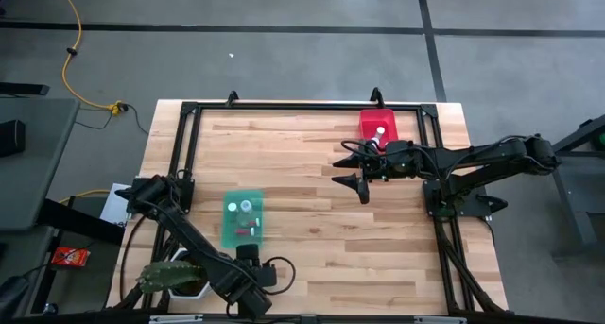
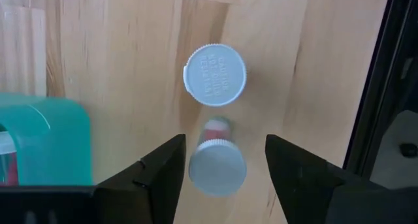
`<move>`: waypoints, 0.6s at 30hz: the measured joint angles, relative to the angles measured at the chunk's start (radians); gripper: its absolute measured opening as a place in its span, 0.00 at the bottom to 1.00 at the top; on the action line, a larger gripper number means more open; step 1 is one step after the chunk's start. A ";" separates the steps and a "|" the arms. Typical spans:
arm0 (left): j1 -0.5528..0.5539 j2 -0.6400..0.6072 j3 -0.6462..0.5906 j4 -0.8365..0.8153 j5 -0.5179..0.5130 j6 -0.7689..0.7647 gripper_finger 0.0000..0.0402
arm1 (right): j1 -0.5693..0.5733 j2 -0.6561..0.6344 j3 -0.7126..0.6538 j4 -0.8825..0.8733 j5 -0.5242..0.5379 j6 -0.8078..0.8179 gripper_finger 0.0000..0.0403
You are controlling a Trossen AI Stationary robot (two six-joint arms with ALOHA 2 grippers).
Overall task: Pick and place medicine bottles into bin by pill shape (circle, oval)
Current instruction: Put the blue capsule bottle into the blue bin
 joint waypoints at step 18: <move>0.004 -0.026 0.005 -0.075 0.028 0.055 0.24 | 0.000 0.000 0.000 -0.023 0.000 0.000 0.54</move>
